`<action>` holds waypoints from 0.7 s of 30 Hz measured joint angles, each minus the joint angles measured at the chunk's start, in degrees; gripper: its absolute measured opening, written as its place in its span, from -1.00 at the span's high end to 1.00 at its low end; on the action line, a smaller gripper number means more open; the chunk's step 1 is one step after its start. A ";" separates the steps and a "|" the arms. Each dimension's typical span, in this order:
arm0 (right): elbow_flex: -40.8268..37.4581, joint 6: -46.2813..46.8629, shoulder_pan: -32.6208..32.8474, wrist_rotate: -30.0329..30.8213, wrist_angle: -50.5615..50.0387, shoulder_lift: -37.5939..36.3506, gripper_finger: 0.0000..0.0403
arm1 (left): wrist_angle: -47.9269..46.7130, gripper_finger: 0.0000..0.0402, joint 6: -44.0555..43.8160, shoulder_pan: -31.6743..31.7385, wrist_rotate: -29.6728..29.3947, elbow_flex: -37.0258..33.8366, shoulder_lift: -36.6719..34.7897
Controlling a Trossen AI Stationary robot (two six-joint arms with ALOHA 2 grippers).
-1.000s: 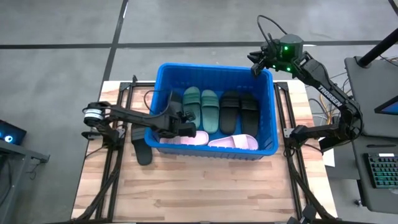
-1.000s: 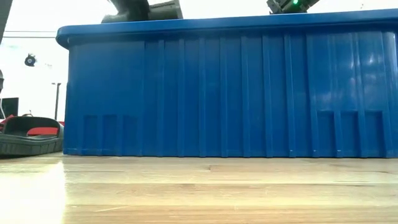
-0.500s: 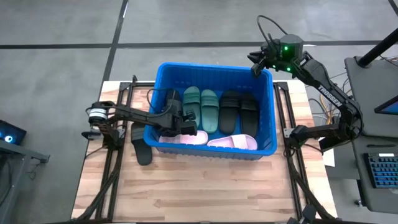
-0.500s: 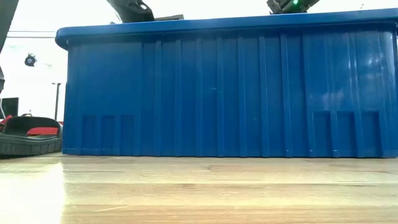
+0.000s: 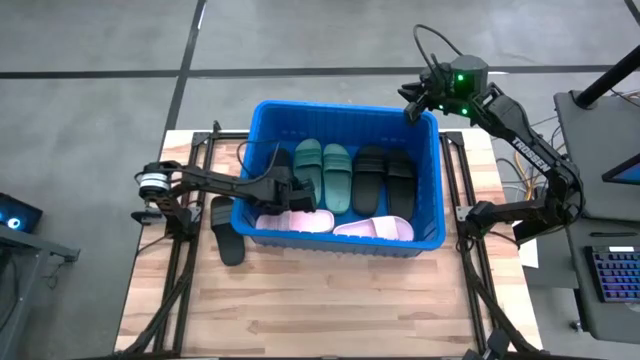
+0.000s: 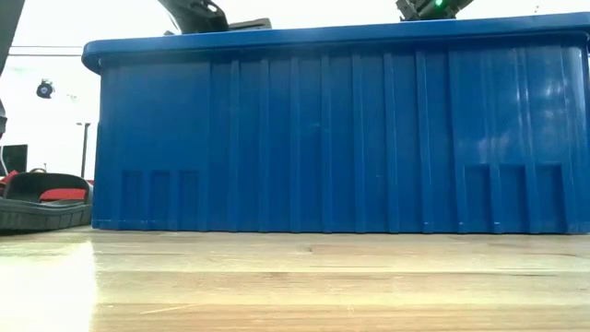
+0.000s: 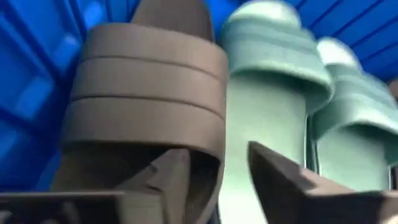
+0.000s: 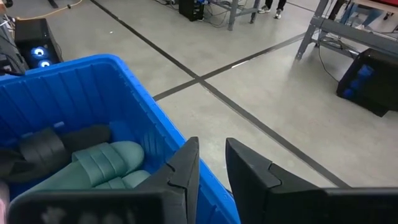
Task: Pick and place slides into bin
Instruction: Put the black slide into the blue container
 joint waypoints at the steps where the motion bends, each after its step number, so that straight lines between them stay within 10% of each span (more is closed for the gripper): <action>1: 0.00 0.00 -0.02 0.00 -0.03 0.00 0.65 | 0.01 0.20 -0.22 0.02 1.53 0.00 -0.14; 9: 0.00 -0.17 -0.02 -0.02 -0.19 0.00 0.67 | 0.46 -0.38 3.93 0.02 8.88 0.52 -3.41; 21: 0.00 -0.17 -0.02 -0.04 -0.26 -0.02 0.65 | 8.54 -0.46 22.57 -0.66 22.09 1.09 -21.01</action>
